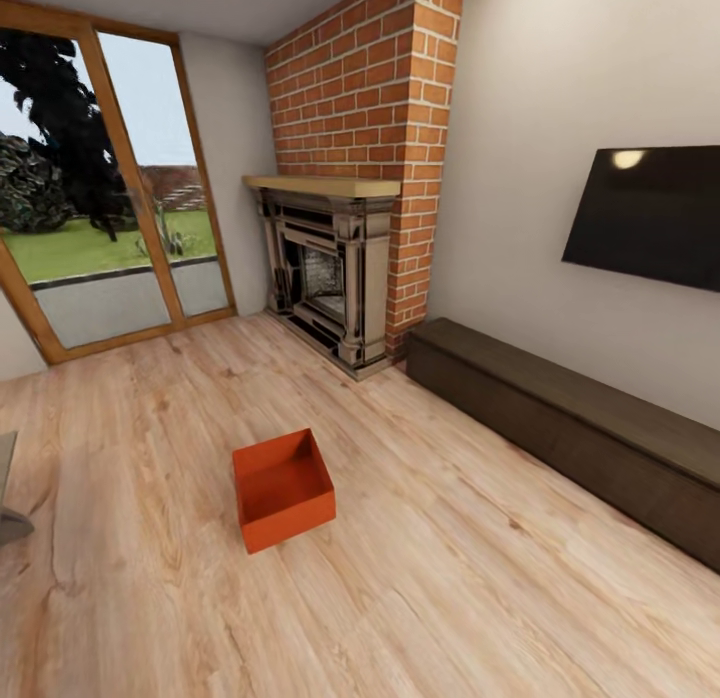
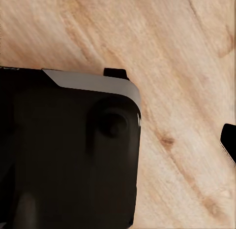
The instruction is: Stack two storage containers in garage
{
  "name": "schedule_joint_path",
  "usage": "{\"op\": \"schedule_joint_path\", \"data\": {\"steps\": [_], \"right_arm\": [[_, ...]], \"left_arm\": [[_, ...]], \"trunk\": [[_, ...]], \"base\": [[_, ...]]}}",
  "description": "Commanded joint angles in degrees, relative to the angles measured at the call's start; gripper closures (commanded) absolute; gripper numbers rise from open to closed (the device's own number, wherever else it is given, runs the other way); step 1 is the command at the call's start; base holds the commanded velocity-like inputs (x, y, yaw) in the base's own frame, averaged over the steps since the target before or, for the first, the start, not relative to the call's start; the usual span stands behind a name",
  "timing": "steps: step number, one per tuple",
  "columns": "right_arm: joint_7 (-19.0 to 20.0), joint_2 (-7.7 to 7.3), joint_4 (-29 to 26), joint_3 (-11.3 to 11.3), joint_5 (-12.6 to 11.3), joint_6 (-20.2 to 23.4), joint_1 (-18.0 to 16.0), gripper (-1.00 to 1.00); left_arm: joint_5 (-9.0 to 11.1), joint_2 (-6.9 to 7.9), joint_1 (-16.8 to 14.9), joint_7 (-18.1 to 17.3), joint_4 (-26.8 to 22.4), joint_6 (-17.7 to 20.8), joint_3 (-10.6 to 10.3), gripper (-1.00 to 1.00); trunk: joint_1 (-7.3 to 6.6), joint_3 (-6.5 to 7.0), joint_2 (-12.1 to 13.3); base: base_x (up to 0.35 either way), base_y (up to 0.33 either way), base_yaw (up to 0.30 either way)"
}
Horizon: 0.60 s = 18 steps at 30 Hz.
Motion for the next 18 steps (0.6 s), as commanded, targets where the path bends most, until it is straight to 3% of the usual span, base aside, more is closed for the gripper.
{"op": "schedule_joint_path", "data": {"steps": [1,18], "right_arm": [[0.0,0.05,0.2,0.5,-0.5,-0.3,-0.1,-1.0],[0.0,0.05,0.2,0.5,-0.5,-0.3,-0.1,-1.0]], "left_arm": [[0.4,-0.01,0.0,0.0,0.1,-0.2,0.2,-1.0],[0.4,-0.01,0.0,0.0,0.0,-0.2,0.2,-1.0]], "trunk": [[0.04,-0.06,0.0],[0.04,-0.06,0.0]], "base": [[0.323,0.0,0.0],[0.323,0.0,0.0]]}}
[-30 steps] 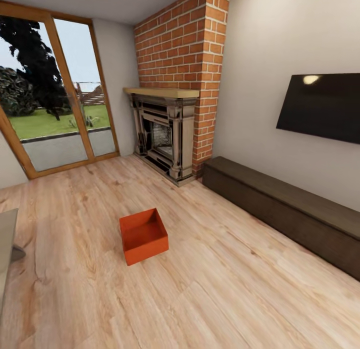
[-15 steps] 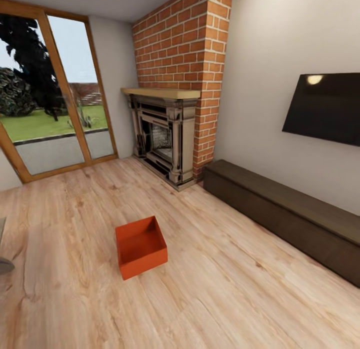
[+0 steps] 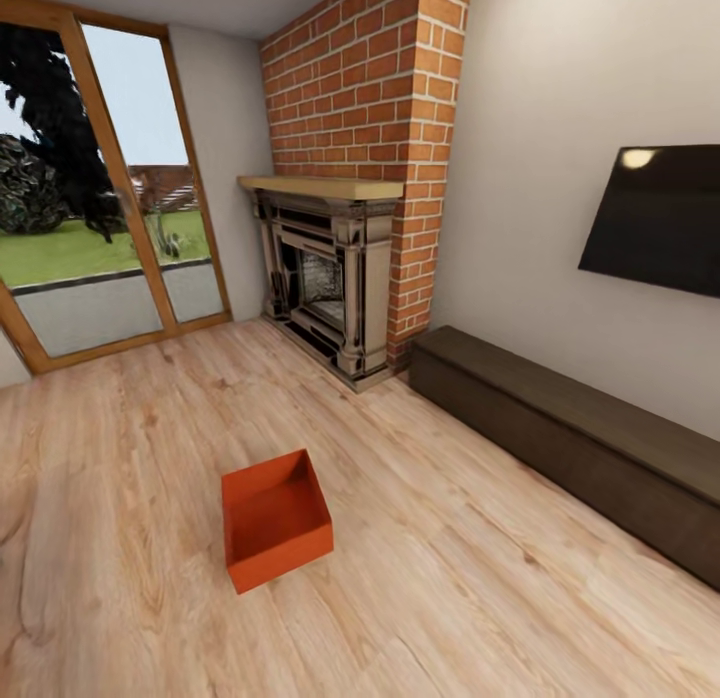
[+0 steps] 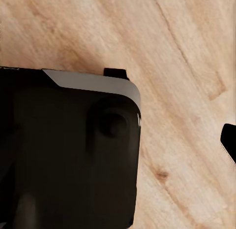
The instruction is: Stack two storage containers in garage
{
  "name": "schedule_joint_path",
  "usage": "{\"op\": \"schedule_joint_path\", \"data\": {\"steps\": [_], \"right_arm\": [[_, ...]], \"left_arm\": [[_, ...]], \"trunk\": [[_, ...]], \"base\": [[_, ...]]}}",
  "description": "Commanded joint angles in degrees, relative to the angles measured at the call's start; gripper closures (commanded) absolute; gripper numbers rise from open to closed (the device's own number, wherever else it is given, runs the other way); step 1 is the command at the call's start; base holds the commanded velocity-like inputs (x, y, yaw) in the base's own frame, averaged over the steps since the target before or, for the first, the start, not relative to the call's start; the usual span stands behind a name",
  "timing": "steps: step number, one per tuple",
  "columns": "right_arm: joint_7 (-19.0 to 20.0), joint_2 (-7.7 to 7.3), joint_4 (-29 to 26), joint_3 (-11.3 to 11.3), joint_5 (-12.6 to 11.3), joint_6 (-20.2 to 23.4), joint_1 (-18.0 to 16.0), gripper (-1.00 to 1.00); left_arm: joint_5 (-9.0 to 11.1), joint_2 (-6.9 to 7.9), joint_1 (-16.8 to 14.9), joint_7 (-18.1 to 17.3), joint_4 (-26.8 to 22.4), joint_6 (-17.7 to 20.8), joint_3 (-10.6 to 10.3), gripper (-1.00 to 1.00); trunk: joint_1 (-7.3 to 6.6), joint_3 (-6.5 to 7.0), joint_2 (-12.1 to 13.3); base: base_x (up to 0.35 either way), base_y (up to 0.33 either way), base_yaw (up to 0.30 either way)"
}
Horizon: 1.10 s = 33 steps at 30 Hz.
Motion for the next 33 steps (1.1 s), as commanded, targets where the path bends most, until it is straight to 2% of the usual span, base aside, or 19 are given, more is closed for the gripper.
{"op": "schedule_joint_path", "data": {"steps": [1,7,33], "right_arm": [[0.0,0.05,0.2,0.5,-0.5,-0.3,-0.1,-1.0],[0.0,0.05,0.2,0.5,-0.5,-0.3,0.0,-1.0],[0.0,0.05,0.2,0.5,-0.5,-0.3,-0.1,-1.0]], "left_arm": [[0.4,-0.01,0.0,0.0,0.0,-0.2,0.2,-1.0],[0.4,-0.02,0.0,0.0,0.1,-0.2,0.2,-1.0],[0.4,0.0,0.0,0.0,0.0,-0.2,0.2,-1.0]], "trunk": [[0.04,-0.06,0.0],[0.04,-0.06,0.0],[0.04,-0.06,0.0]], "base": [[0.323,0.0,0.0],[0.323,0.0,0.141],[0.323,0.0,0.268]]}}
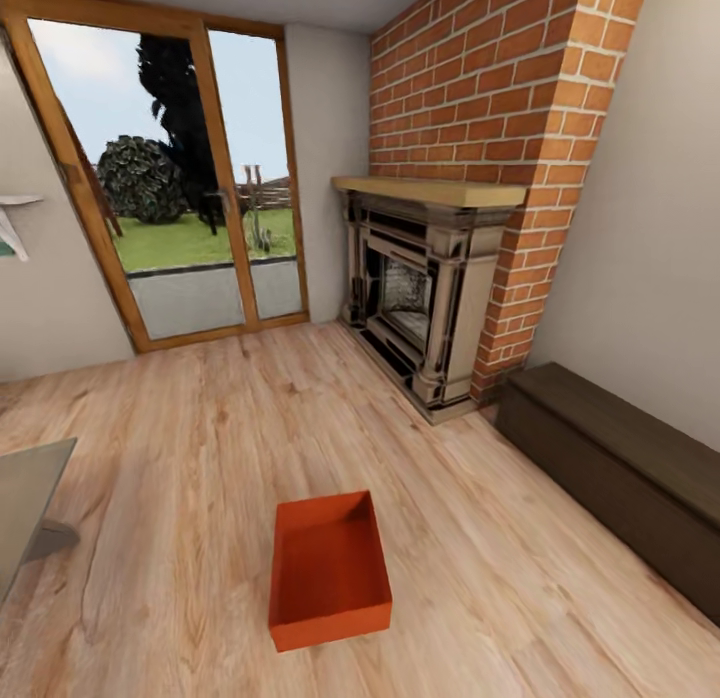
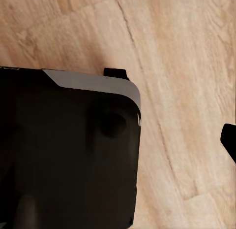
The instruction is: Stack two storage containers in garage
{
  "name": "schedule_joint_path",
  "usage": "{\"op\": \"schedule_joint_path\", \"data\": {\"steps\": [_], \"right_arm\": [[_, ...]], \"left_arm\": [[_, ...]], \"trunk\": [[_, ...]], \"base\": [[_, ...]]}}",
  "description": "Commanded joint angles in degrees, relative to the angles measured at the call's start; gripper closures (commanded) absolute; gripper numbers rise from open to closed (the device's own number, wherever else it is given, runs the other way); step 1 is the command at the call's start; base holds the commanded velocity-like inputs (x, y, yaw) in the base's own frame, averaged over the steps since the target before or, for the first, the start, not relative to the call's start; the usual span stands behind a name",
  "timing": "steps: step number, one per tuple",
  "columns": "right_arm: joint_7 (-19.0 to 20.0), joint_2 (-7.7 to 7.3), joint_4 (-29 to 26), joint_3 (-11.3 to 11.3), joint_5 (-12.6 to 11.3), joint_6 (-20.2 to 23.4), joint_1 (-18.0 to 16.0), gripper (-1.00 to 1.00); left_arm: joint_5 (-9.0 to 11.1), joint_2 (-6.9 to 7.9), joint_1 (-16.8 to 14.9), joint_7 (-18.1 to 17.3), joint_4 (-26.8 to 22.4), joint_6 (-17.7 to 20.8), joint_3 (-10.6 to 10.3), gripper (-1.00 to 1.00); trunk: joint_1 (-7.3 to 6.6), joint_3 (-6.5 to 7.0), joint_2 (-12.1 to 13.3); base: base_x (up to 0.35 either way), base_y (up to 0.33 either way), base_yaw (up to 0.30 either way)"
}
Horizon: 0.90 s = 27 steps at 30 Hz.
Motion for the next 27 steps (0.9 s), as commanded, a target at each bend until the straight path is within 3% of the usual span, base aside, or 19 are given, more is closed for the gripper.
{"op": "schedule_joint_path", "data": {"steps": [1,17,27], "right_arm": [[0.0,0.05,0.2,0.5,-0.5,-0.3,-0.1,-1.0],[0.0,0.05,0.2,0.5,-0.5,-0.3,-0.1,-1.0],[0.0,0.05,0.2,0.5,-0.5,-0.3,-0.1,-1.0]], "left_arm": [[0.4,-0.02,0.0,0.0,0.1,-0.2,0.2,-1.0],[0.4,-0.03,0.0,0.0,0.1,-0.3,0.2,-1.0],[0.4,-0.02,0.0,0.1,0.1,-0.4,0.2,-1.0]], "trunk": [[0.04,-0.06,0.0],[0.04,-0.06,0.0],[0.04,-0.06,0.0]], "base": [[0.323,0.0,0.27],[0.323,0.0,0.269],[0.068,0.0,0.025]]}}
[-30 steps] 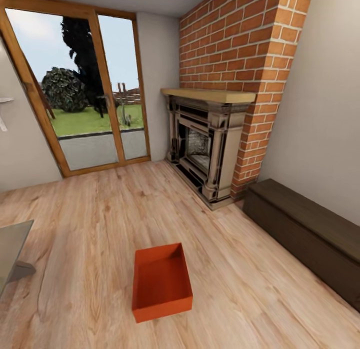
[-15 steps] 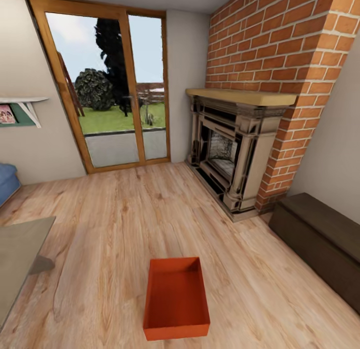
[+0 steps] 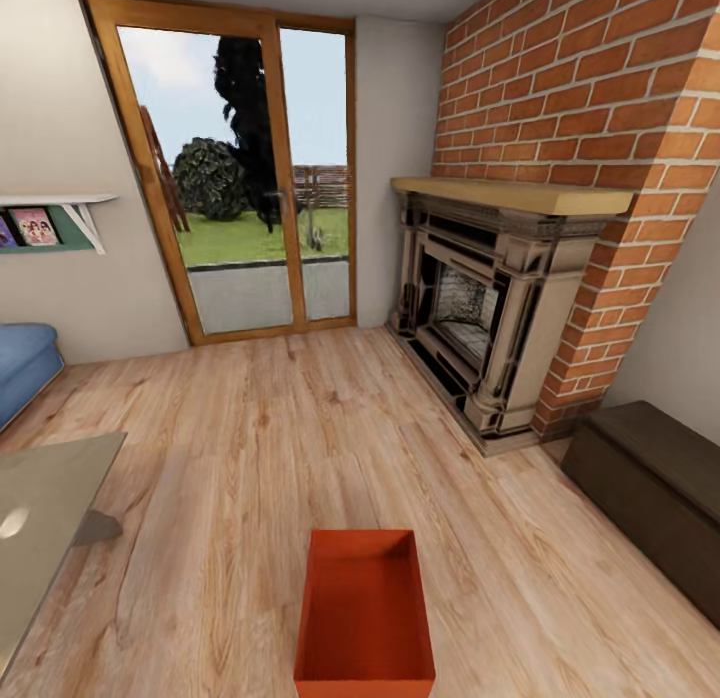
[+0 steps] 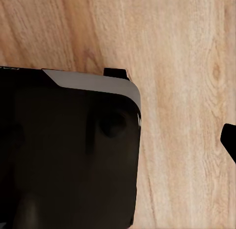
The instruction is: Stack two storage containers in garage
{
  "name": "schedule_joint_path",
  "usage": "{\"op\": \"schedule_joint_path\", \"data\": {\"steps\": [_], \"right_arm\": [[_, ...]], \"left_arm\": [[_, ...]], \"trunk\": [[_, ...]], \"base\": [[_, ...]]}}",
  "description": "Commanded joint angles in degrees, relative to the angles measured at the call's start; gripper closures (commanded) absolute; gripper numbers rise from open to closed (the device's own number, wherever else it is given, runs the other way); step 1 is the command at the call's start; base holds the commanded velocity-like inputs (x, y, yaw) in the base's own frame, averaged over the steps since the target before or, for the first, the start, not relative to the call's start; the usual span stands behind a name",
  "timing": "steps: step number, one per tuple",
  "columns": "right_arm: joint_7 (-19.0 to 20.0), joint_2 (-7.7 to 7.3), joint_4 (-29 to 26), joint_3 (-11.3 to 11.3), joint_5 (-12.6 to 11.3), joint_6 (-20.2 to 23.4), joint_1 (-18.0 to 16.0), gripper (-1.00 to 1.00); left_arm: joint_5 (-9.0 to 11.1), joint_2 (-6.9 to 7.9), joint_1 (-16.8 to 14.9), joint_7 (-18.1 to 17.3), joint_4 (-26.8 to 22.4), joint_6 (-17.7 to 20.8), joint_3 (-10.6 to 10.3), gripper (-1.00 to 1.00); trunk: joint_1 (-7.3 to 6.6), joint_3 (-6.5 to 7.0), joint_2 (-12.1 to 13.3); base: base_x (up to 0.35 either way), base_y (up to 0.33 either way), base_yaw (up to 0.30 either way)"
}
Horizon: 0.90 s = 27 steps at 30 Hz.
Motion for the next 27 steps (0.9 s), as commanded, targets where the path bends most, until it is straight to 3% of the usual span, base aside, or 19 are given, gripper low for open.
{"op": "schedule_joint_path", "data": {"steps": [1,15,27], "right_arm": [[0.0,0.05,0.2,0.5,-0.5,-0.3,-0.1,-1.0],[0.0,0.05,0.2,0.5,-0.5,-0.3,-0.1,-1.0],[0.0,0.05,0.2,0.5,-0.5,-0.3,-0.1,-1.0]], "left_arm": [[0.4,-0.02,0.0,0.0,0.1,-0.2,0.2,-1.0],[0.5,0.07,0.0,0.0,0.1,-0.2,0.2,-1.0],[0.5,0.15,0.0,0.0,0.1,-0.2,0.2,-1.0]], "trunk": [[0.0,-0.06,0.0],[0.0,-0.06,0.0],[0.0,-0.06,0.0]], "base": [[0.011,0.0,0.001],[0.167,-0.053,0.0],[0.058,-0.001,0.0]]}}
